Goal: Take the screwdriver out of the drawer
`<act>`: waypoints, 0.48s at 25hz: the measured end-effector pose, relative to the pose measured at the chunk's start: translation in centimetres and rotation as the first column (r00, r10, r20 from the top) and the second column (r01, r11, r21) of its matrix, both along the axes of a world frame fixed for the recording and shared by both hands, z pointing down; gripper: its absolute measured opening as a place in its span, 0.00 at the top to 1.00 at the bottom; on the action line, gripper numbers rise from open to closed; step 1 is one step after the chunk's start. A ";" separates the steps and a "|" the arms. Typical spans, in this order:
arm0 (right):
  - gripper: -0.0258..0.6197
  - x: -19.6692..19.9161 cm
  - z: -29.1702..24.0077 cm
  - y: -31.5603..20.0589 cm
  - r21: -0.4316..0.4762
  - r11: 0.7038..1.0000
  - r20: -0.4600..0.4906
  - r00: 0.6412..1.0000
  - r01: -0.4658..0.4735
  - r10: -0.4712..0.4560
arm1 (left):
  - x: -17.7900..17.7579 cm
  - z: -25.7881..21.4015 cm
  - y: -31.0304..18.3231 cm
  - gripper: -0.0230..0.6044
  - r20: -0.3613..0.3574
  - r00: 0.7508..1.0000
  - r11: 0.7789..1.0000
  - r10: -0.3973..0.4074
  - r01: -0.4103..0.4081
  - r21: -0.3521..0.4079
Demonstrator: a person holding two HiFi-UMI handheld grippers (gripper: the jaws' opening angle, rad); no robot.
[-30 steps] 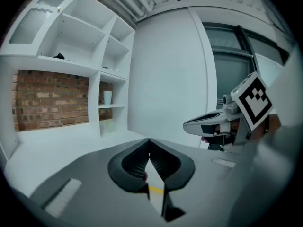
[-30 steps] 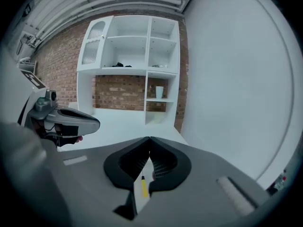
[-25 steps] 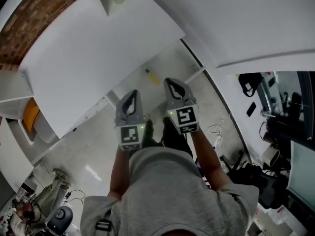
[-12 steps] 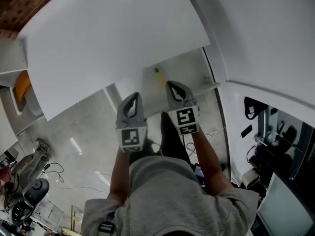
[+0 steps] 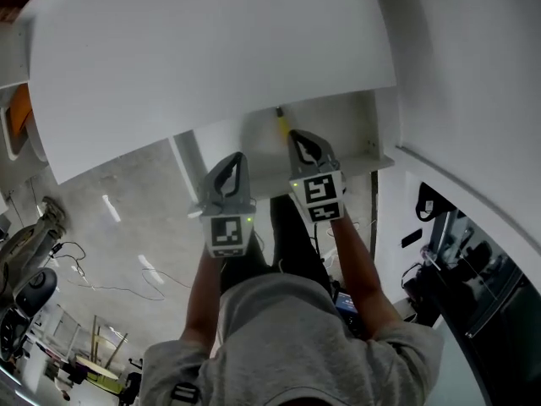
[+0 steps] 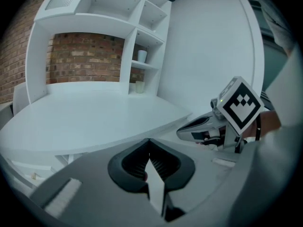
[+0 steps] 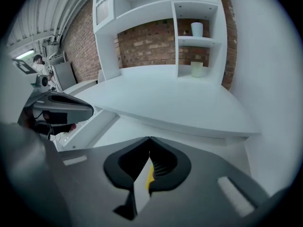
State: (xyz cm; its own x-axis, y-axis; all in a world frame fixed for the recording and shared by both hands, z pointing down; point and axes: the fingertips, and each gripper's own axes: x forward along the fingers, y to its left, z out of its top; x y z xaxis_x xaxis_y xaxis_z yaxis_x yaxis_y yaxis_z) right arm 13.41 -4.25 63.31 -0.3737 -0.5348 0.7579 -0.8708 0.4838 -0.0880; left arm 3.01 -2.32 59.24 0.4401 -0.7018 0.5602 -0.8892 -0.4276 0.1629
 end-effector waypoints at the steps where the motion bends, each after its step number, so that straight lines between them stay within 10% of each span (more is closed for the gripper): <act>1: 0.95 -0.1 0.7 -0.1 -0.012 1.000 -0.004 1.000 0.010 -0.010 | -0.1 0.6 -0.1 0.94 -0.001 1.000 1.000 -0.007 0.007 -0.006; 12: 0.77 -0.5 7.1 -0.3 -0.224 0.974 -0.045 0.998 0.027 -0.038 | -0.5 3.6 -0.3 0.94 0.000 0.998 0.998 -0.056 0.056 -0.038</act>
